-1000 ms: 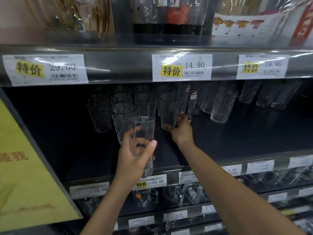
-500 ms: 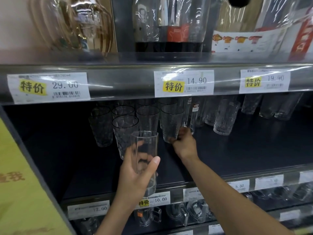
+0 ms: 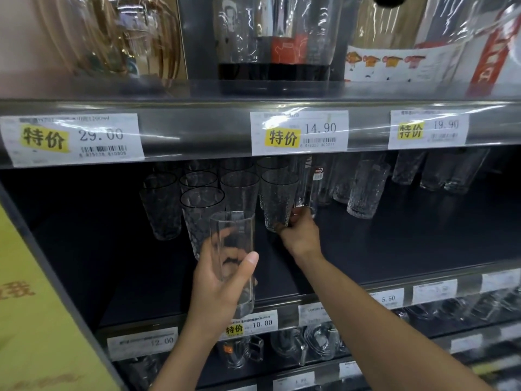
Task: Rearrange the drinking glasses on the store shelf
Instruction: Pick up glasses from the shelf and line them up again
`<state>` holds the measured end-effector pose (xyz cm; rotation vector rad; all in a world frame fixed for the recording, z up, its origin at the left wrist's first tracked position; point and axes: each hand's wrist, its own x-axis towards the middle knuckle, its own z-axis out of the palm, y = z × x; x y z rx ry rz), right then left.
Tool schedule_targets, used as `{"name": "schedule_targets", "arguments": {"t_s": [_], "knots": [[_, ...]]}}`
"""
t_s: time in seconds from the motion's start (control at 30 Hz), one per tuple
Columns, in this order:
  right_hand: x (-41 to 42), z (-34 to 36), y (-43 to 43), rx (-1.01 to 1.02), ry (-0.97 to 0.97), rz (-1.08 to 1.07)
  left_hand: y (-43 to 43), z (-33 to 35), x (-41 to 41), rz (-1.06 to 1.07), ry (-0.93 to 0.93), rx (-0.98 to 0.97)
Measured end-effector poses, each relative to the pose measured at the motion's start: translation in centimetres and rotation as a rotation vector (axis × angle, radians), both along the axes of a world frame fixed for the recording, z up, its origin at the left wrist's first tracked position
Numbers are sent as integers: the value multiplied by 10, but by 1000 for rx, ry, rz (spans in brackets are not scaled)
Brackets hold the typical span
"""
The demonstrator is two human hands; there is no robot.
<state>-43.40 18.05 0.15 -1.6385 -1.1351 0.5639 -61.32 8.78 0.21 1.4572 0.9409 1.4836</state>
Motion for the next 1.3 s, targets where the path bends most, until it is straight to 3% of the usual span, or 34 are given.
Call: {"name": "schedule_targets", "arguments": {"t_s": [0.2,0.43,0.53,0.77,1.0,1.3], "knots": [[11,10,-20,-135,-79,99,-4,8,0,-45,-74,-11],[83,24,-82,-327,-565,347,-19,18,34,-104,-135,0],[132,32,-112,-367,-688,383,-30,18,62,-126,-154,-12],[262,39,-156,-373,-787,380,-51,20,155,-116,-150,22],[370,47,-167,-376,-846,512,-62,21,265,-27,-79,-20],[455,32,-147,-381,-959,577,-66,26,368,46,-55,-129]]}}
